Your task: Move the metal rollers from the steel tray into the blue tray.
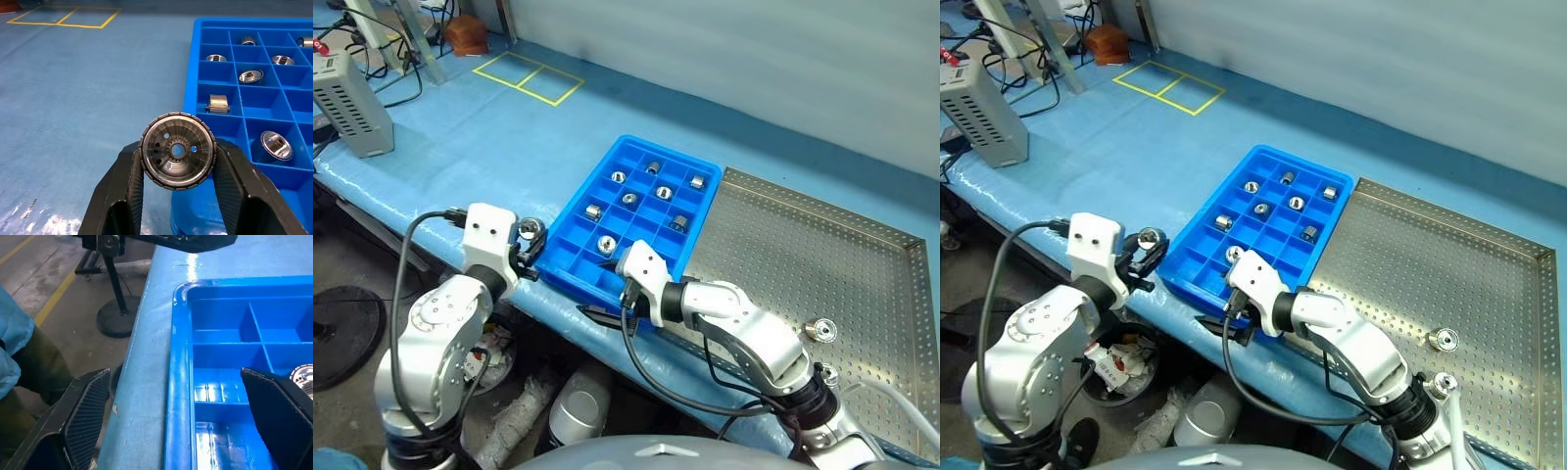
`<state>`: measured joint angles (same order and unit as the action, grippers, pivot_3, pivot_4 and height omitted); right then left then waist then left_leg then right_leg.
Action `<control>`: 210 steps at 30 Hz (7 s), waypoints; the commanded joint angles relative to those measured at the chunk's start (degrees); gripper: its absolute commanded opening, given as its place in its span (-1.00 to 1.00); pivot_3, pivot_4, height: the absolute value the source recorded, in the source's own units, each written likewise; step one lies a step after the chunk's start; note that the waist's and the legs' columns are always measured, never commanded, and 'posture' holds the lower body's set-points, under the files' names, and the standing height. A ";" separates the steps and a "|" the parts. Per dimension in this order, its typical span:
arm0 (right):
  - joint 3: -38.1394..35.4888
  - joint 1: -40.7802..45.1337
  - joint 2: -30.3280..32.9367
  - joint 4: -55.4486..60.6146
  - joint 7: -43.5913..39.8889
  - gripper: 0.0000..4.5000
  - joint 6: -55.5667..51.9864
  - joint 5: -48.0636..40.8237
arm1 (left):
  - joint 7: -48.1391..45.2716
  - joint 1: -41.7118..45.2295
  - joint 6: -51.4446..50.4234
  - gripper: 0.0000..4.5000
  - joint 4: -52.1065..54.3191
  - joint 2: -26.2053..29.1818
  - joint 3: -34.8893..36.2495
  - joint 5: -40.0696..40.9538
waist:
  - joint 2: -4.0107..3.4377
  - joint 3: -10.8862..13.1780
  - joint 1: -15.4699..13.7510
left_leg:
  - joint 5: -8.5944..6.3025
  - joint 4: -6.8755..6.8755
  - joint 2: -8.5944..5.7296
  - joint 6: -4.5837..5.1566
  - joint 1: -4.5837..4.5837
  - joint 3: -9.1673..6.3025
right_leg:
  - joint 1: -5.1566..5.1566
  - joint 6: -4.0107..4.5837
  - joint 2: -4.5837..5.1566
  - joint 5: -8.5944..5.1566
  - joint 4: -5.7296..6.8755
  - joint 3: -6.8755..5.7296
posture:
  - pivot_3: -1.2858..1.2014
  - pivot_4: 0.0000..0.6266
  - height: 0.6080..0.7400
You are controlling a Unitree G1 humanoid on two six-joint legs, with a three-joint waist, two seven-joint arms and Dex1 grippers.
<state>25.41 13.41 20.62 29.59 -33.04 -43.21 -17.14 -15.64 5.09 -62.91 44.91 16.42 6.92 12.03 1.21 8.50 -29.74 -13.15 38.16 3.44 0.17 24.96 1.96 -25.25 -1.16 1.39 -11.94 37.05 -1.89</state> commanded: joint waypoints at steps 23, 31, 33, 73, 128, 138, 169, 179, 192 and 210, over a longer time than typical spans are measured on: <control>-2.95 -5.70 -0.16 7.73 5.59 1.00 -2.72 -0.85 | 0.82 -1.40 0.26 0.93 -4.79 3.30 -2.69 1.39 | -0.04 0.00 13.23 | 0.02 -0.02 0.03 -0.01 -0.26 -0.27 | 0.69 0.16 0.00 -0.09 -0.08 -0.18 | 0.29 -0.52 1.00; -2.28 -4.54 -0.21 6.78 4.57 1.00 -2.75 -1.04 | 1.73 -2.05 -0.13 0.97 -2.42 2.46 -0.98 2.69 | -0.04 0.00 15.25 | 0.03 -0.04 0.02 0.00 -0.27 -0.36 | 0.72 0.19 -0.02 -0.11 -0.08 -0.18 | 0.32 -0.52 1.00; -2.14 -4.19 -0.25 6.52 4.22 1.00 -2.69 -1.05 | 1.89 -2.28 0.17 0.97 -1.77 2.33 -0.84 3.10 | -0.04 0.00 15.45 | 0.04 -0.03 0.02 0.00 -0.27 -0.37 | 0.72 0.19 -0.03 -0.11 -0.06 -0.18 | 0.32 -0.52 1.00; -2.55 -6.39 -2.52 7.66 8.18 1.00 -2.92 -0.56 | -1.17 11.56 -6.26 0.14 -13.53 8.29 -9.57 2.74 | -0.04 0.01 19.36 | 0.08 -0.10 0.00 -0.04 -0.26 -0.53 | 0.76 0.25 -0.10 -0.15 -0.06 -0.16 | 0.27 -0.52 1.00; -1.95 -4.09 -1.77 3.79 4.67 1.00 -2.86 -0.25 | 0.26 5.38 -12.86 0.14 4.47 -1.01 5.50 10.21 | -0.02 0.05 18.42 | 0.20 -0.28 0.03 -0.22 -0.78 -0.82 | 0.77 0.85 -0.24 -0.58 0.75 -0.16 | 0.36 -0.52 1.00; -2.18 -4.98 -1.78 4.42 5.37 1.00 -2.91 -0.39 | 0.74 5.11 -13.13 0.40 4.21 4.35 9.27 9.53 | -0.02 0.06 17.98 | 0.20 -0.29 0.01 -0.23 -0.66 -0.87 | 0.71 0.78 -0.24 -0.61 0.72 -0.20 | 0.36 -0.52 1.00; -1.80 -6.00 -2.57 5.24 6.54 1.00 -3.37 -0.57 | 5.33 -0.26 -8.00 0.99 -3.58 5.25 6.03 6.42 | -0.05 0.09 17.82 | 0.18 -0.31 0.00 -0.25 -0.53 -0.87 | 0.62 0.80 -0.14 -0.63 0.65 -0.31 | 0.35 -0.52 1.00; -2.14 -6.54 -2.52 5.70 7.37 1.00 -3.54 -0.71 | 5.30 -0.99 -7.62 0.99 -5.82 5.69 4.03 6.50 | -0.05 0.10 17.95 | 0.18 -0.32 0.01 -0.26 -0.52 -0.87 | 0.60 0.80 -0.11 -0.63 0.63 -0.34 | 0.33 -0.52 1.00; -2.69 -6.50 -2.81 5.44 8.17 1.00 -3.39 -0.76 | 4.50 0.03 -7.28 -0.25 -4.68 5.55 6.11 8.01 | -0.05 0.11 18.10 | 0.18 -0.33 0.00 -0.26 -0.50 -0.86 | 0.59 0.80 -0.09 -0.64 0.61 -0.36 | 0.32 -0.52 1.00; -0.38 -3.34 -2.74 2.82 3.88 1.00 -2.31 -0.93 | 4.02 -5.35 -8.94 -0.25 3.57 6.86 12.35 10.29 | -0.03 0.16 17.01 | 0.17 -0.37 0.02 -0.28 -0.47 -0.92 | 0.58 0.80 -0.11 -0.65 0.59 -0.43 | 0.42 -0.52 1.00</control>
<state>24.27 9.02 18.29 31.58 -27.77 -46.76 -17.12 -11.94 -0.07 -72.22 45.95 23.06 18.10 22.64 1.18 8.65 -12.72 -12.98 37.78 3.47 -0.11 24.47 1.04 -24.67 -0.34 1.27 -12.60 37.64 -2.32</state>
